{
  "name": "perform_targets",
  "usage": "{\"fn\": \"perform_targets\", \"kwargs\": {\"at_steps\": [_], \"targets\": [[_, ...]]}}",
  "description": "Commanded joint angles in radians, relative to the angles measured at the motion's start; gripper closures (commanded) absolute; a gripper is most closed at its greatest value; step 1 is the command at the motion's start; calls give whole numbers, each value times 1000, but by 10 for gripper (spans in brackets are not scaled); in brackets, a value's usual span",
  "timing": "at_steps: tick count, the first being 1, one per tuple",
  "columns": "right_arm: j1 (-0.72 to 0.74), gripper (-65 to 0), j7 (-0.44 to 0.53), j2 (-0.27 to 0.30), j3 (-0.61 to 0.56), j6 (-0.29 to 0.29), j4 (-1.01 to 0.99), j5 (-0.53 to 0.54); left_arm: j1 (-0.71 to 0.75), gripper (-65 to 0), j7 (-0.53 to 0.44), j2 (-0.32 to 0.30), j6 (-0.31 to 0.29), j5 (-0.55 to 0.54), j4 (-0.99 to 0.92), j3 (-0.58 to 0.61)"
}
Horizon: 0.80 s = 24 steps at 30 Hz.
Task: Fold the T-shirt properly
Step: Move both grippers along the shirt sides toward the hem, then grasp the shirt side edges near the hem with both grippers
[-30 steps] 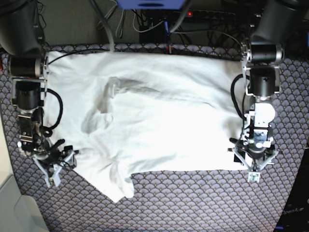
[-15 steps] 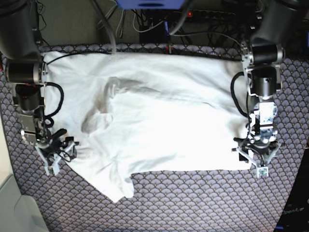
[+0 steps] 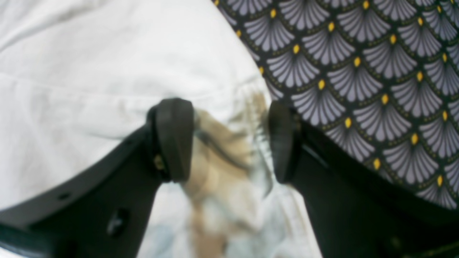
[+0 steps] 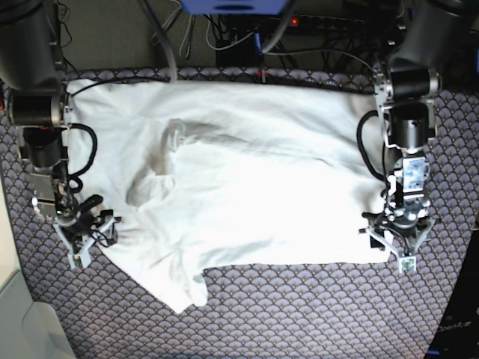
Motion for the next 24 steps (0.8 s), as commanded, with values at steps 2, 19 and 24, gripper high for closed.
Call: {"fn": "perform_targets", "kwargs": {"at_steps": [2, 19, 24], "targets": [[4, -296, -12, 3, 0, 4, 11, 7, -35, -398, -26, -8, 6, -2, -9, -4], [-59, 0, -15, -11, -78, 4, 20, 11, -90, -395, -197, 19, 6, -2, -191, -5], [-90, 0, -15, -8, -78, 4, 72, 13, -82, -395, -200, 19, -1, -2, -147, -5]]}}
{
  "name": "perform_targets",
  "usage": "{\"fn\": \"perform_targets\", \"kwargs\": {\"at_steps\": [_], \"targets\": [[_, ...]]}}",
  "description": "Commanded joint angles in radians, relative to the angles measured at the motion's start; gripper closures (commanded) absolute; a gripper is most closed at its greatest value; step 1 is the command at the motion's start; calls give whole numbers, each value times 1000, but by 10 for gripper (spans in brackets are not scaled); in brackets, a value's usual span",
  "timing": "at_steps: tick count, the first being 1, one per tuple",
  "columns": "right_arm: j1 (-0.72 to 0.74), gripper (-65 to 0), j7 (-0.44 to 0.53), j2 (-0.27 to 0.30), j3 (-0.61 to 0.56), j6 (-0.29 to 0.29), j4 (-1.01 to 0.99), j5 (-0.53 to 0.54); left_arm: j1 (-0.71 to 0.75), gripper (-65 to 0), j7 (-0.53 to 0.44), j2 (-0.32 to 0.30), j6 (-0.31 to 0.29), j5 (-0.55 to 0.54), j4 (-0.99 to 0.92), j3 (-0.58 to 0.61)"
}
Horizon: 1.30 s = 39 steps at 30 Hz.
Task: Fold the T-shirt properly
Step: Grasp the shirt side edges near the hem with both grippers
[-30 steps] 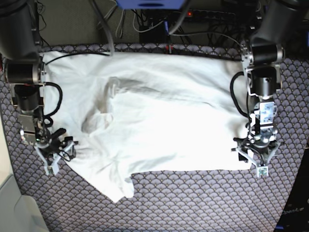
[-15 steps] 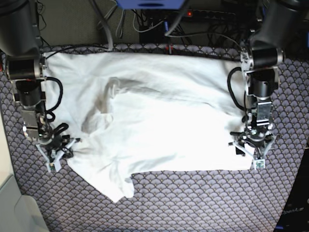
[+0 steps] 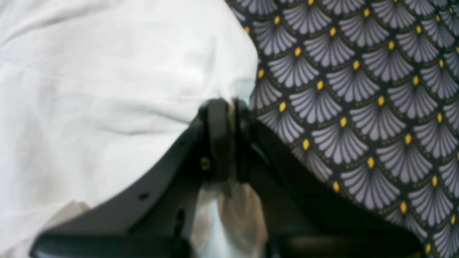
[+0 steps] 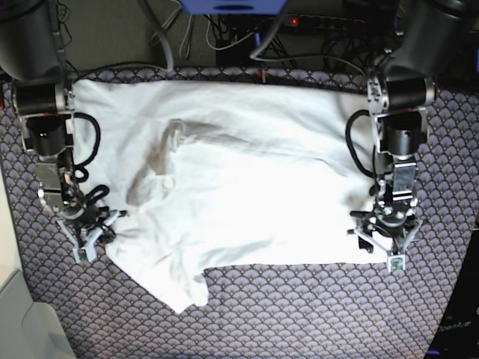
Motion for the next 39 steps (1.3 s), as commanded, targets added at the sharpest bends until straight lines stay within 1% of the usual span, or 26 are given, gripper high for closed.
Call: {"fn": "perform_targets", "kwargs": {"at_steps": [1, 5, 8, 10, 12, 18, 22, 23, 27, 28, 30, 31, 32, 34, 36, 37, 38, 39], "targets": [[-19, 0, -83, -4, -5, 34, 9, -21, -31, -395, -24, -12, 3, -1, 28, 0], [-53, 0, -98, -5, -5, 34, 61, -23, -34, -395, -33, -12, 3, -1, 20, 0], [-56, 0, -123, -8, -5, 34, 87, -23, -29, -398, -121, -8, 1, -1, 12, 0], [-56, 0, -127, -10, -5, 34, 89, -23, -31, -398, -187, -8, 1, -1, -46, 0], [-51, 0, -127, -10, -5, 34, 89, -23, -38, -398, -217, -8, 3, -1, -115, 0], [-45, 0, -127, -7, -7, 34, 89, -23, -38, -398, -230, -11, 7, -1, -199, 0], [-45, 0, -127, -8, -7, 34, 89, -24, -38, -395, -216, -8, 7, -3, -201, -11], [-45, 0, -127, -8, -7, 34, 89, -24, -38, -395, -197, -8, 7, -3, -201, -26], [-45, 0, -127, -10, -7, 34, 89, -24, -52, -394, -19, -9, 1, -3, -201, -92], [-45, 0, -127, -10, -7, 34, 89, -24, -58, -394, 14, -11, 0, -3, -201, -97], [-45, 0, -127, -10, -7, 34, 89, -24, -58, -384, 47, -11, 0, -1, -201, -100], [-44, 0, -127, -10, -7, 34, 89, -24, -58, -363, 51, -11, -2, -1, -201, -98], [-44, 0, -127, -11, -7, 34, 89, -24, -57, -321, 51, -11, -2, 0, -201, -98], [-44, 0, -127, -11, -7, 34, 89, -24, -54, -207, 51, -9, -2, 0, -201, -98], [-44, 0, -127, -10, -7, 34, 89, -24, -54, -59, 51, -8, -2, 0, -201, -98], [-44, 0, -127, -8, -7, 34, 89, -24, -54, 0, 51, -8, -2, 0, -201, -98], [-44, 0, -127, -7, -7, 34, 89, -24, -54, 0, 51, -8, -2, 0, -201, -98], [-44, 0, -127, -7, -7, 34, 89, -24, -55, -14, 51, -8, -2, 0, -201, -98]]}}
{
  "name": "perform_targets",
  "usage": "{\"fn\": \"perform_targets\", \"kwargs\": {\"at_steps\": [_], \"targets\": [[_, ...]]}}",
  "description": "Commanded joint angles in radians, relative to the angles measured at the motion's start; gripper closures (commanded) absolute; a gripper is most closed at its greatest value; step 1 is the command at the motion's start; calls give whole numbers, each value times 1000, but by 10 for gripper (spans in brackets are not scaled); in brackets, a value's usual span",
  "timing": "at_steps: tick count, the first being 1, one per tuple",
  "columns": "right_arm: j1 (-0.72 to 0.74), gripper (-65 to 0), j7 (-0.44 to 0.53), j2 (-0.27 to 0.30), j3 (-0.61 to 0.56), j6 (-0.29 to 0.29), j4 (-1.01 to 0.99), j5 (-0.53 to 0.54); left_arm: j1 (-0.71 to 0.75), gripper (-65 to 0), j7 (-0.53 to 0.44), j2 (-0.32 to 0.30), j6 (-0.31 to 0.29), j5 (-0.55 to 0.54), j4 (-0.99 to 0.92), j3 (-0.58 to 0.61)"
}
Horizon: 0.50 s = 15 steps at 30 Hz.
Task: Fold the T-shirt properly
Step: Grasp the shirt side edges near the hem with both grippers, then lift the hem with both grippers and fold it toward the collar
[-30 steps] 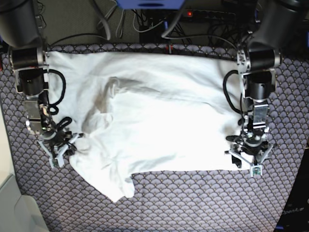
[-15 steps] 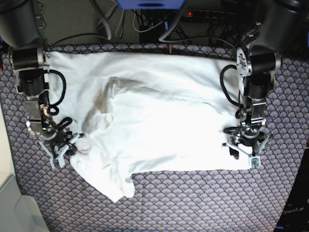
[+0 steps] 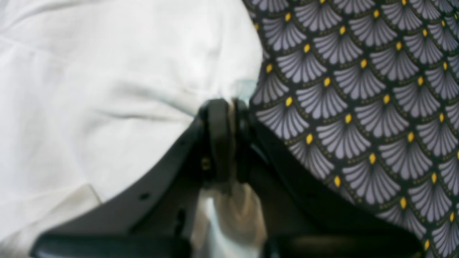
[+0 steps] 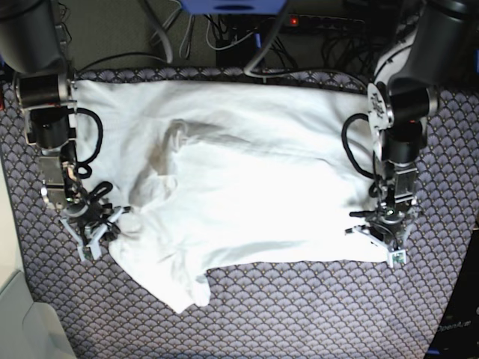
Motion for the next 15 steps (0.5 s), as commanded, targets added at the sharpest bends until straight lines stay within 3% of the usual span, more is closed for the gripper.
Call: {"fn": "perform_targets", "kwargs": {"at_steps": [1, 7, 15], "targets": [[0, 0, -77, -2, -7, 40, -4, -19, 2, -22, 81, -11, 25, 15, -2, -1], [-17, 0, -77, 14, -6, 42, 67, -19, 5, -5, 81, -11, 25, 15, 48, -5], [-127, 0, -78, 52, -1, 42, 286, -16, 154, -5, 83, 12, 25, 15, 384, -2]]}}
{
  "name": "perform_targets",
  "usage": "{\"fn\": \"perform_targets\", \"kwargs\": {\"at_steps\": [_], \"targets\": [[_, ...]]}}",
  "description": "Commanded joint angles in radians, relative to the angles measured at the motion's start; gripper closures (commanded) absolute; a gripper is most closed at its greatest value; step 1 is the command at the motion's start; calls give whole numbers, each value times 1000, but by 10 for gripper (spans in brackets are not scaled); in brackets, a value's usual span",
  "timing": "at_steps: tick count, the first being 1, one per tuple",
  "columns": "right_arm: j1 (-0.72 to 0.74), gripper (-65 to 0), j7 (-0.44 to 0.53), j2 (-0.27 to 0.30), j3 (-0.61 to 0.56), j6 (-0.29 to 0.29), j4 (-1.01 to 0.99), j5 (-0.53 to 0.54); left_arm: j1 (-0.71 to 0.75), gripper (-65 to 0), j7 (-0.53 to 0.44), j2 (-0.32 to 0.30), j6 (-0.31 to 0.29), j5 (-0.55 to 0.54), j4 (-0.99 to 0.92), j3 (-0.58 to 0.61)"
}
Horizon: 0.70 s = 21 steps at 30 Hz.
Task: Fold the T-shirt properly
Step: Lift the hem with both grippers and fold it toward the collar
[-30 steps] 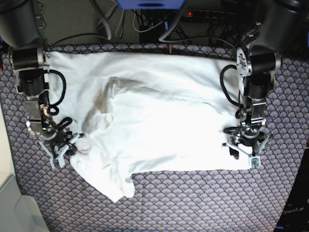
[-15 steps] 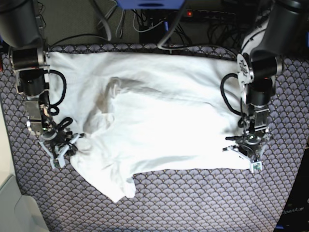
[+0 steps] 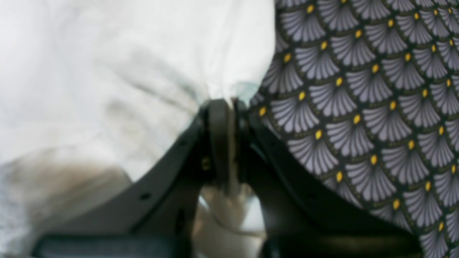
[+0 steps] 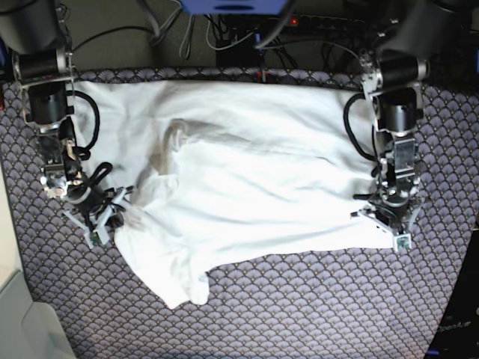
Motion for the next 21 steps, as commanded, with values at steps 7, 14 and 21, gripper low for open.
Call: {"fn": "perform_targets", "kwargs": {"at_steps": [7, 14, 21], "targets": [[-33, 0, -122, 11, 168, 10, 171, -2, 62, -5, 8, 10, 13, 5, 216, 1], [-157, 0, -222, 15, 238, 12, 463, -2, 148, -5, 105, 45, 13, 4, 418, -4], [-315, 0, -285, 11, 278, 12, 739, -2, 237, -5, 189, 71, 13, 4, 601, -5]]}}
